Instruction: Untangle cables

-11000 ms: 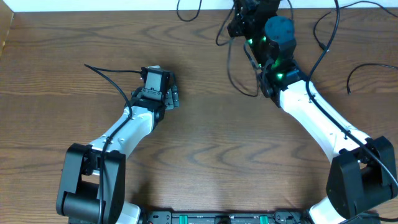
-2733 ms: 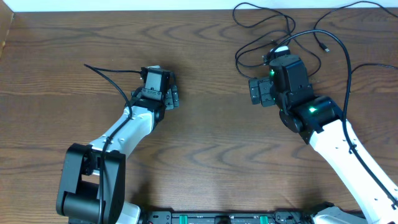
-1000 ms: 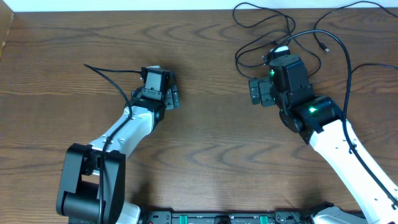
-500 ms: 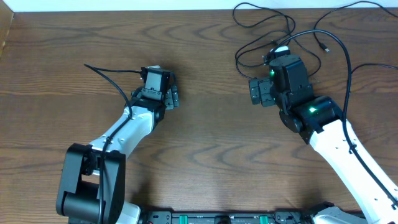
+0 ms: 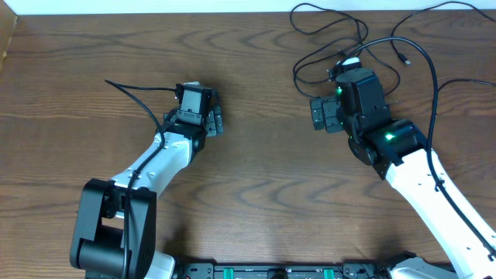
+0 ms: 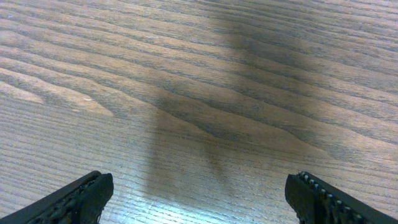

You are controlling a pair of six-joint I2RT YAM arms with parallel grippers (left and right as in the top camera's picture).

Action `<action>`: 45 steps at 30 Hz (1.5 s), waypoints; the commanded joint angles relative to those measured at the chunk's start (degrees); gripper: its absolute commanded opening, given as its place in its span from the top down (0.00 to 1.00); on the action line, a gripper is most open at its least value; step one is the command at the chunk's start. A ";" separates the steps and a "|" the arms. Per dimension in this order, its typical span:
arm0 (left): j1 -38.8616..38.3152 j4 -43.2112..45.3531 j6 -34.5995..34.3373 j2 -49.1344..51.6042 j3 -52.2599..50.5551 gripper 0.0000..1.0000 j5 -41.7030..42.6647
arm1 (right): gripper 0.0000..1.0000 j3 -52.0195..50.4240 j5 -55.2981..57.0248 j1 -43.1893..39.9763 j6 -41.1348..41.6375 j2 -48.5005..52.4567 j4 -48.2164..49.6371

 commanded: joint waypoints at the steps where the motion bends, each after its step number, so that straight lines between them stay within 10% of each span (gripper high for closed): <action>1: 0.22 -0.13 -0.24 0.00 -0.07 0.07 -0.81 | 0.01 0.44 0.57 0.42 -0.52 -0.20 -0.20; 28: 0.15 -0.48 1.64 -11.30 -4.13 0.07 -0.76 | 0.01 0.44 0.57 0.42 -0.55 -0.20 -0.20; 45: 0.52 39.74 7.10 -42.66 -31.32 0.07 -0.72 | 0.01 0.44 0.55 0.42 -0.55 -0.20 -0.20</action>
